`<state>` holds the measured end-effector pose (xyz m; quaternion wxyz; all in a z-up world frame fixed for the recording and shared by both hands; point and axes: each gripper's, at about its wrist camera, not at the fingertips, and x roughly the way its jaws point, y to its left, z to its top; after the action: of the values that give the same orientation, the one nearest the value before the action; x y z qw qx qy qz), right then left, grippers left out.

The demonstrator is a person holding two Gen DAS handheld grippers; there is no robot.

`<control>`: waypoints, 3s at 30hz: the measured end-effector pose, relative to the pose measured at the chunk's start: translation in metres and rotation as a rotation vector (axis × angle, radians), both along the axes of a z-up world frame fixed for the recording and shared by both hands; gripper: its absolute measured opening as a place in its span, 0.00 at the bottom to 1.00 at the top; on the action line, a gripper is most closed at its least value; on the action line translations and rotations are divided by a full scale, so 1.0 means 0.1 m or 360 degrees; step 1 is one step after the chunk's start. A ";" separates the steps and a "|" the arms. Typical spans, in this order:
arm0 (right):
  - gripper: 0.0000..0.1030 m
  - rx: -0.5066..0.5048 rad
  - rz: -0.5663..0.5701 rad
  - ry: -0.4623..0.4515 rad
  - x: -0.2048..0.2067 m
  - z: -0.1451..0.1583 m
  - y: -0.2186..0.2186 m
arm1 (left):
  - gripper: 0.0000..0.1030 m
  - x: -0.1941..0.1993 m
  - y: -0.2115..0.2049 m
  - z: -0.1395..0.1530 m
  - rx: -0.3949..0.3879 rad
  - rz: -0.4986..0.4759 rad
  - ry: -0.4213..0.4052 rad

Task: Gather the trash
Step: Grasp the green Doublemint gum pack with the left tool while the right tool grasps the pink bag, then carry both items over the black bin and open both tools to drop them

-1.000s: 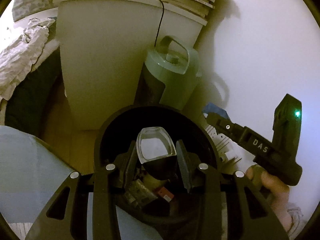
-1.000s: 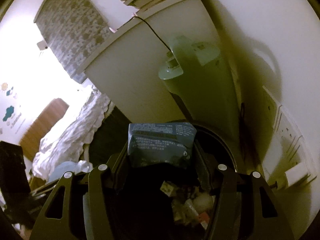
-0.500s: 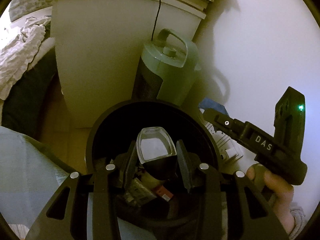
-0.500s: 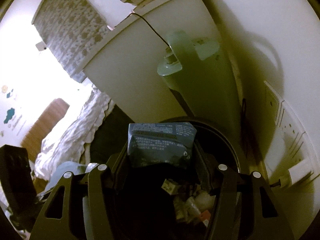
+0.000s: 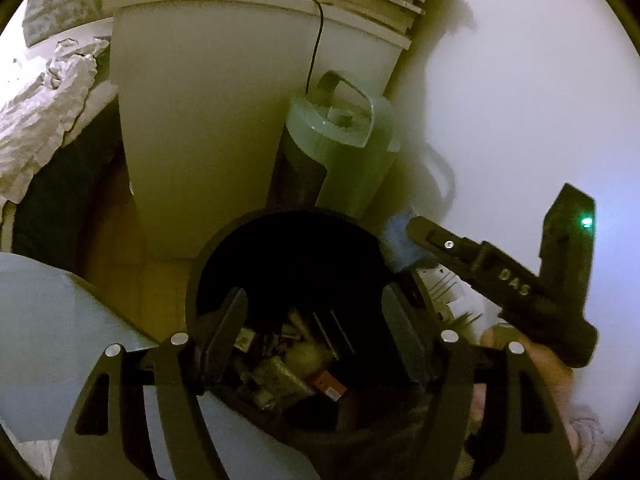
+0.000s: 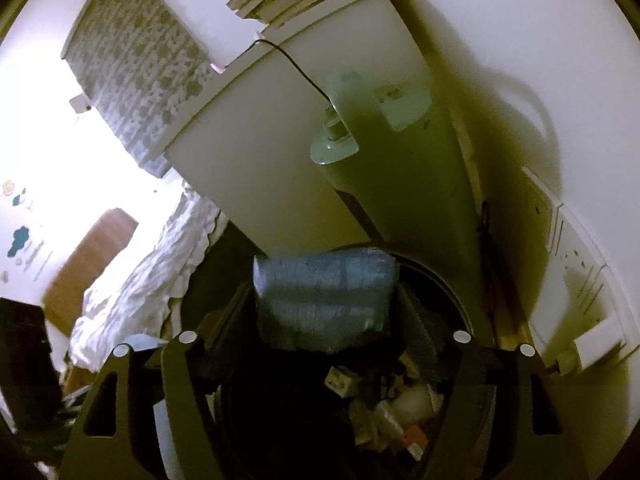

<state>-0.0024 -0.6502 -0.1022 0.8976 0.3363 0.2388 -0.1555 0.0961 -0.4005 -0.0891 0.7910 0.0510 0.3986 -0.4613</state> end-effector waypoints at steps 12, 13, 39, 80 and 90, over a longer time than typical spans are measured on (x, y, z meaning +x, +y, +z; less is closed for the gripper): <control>0.80 -0.0170 0.0130 -0.0035 0.11 0.15 0.42 | 0.68 -0.09 1.32 0.42 -0.0051 0.0213 -0.0099; 0.80 -0.0209 0.0174 -0.0045 0.12 0.18 0.52 | 0.68 -0.08 1.45 0.40 -0.0035 0.0240 -0.0102; 0.85 -0.0651 0.1411 0.0366 0.75 0.26 3.20 | 0.30 0.12 2.59 -0.38 0.0278 0.0348 -0.0098; 0.47 -0.0114 0.0093 -0.0140 -0.07 0.22 0.20 | 0.30 0.01 0.01 0.01 -0.0028 -0.0079 -0.0045; 0.48 -0.0085 0.0076 -0.0119 -0.09 0.17 0.18 | 0.30 0.03 -0.12 -0.05 -0.0007 -0.0093 -0.0019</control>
<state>-0.0111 -0.6317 -0.0848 0.9180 0.3120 0.2089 -0.1276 0.0995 -0.4128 -0.0942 0.7798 0.0636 0.3912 -0.4846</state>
